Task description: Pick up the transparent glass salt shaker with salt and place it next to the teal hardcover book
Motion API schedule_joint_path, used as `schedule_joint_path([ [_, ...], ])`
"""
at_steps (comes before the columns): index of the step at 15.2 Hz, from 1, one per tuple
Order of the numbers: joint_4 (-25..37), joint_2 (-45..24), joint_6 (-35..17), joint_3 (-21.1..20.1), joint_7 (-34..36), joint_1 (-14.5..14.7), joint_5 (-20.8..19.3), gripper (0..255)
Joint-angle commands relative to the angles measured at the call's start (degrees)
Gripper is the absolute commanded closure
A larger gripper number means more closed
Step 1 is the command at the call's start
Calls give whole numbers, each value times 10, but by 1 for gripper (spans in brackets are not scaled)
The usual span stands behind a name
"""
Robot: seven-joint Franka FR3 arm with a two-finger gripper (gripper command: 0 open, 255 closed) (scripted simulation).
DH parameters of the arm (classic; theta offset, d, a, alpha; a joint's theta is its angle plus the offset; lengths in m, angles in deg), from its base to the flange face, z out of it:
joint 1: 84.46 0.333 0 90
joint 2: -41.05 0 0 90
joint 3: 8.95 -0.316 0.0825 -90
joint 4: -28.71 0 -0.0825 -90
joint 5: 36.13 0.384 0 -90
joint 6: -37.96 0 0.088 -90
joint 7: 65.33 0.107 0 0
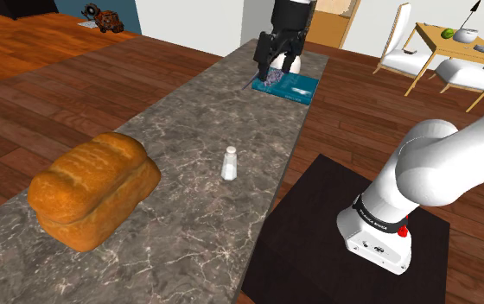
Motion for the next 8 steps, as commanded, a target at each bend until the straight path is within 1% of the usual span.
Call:
schedule_joint_path([
  [1, -11, -26, -20, -13, 14, 5, 7, 0],
  [8, -6, -144, -77, -54, 61, 21, 27, 0],
])
